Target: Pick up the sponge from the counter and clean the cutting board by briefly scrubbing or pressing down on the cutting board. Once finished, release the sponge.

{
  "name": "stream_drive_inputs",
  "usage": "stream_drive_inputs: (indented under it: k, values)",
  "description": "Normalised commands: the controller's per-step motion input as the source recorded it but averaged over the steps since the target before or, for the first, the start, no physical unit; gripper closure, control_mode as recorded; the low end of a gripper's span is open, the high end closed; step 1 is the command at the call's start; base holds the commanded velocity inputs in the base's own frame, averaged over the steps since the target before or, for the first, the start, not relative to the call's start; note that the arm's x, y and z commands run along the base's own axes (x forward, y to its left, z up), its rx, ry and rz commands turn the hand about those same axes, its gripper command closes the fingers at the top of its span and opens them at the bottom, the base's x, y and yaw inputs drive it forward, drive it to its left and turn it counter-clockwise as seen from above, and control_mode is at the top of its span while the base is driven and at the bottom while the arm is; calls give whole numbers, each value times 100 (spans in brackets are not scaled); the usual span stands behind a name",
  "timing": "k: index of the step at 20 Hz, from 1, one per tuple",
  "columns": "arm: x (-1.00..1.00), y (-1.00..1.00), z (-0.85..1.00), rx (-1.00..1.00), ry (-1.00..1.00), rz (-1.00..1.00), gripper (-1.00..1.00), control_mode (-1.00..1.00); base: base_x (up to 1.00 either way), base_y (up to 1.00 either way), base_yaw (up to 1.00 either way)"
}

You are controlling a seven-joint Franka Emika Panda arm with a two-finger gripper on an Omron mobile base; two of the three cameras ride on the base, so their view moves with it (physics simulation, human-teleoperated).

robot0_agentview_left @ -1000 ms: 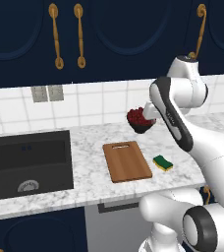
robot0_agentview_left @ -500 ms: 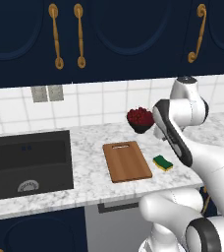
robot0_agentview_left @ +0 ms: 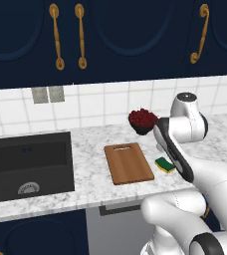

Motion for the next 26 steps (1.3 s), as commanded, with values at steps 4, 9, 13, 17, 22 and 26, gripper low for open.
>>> stream_drive_inputs:
  k: [4,9,13,17,22,26]
  values:
    - [0,0,-25,0,-9,2,-100,-100,0,0,0]
    - [2,-5,-12,0,-2,0,-100,-100,0,0,0]
    - [10,-20,-19,4,0,0,-100,-100,0,0,0]
    - [11,-5,-22,0,0,0,-100,-100,0,0,0]
    - [17,0,-32,0,0,0,-100,-100,0,0,0]
    - [17,-1,-31,0,1,0,-100,-100,0,0,0]
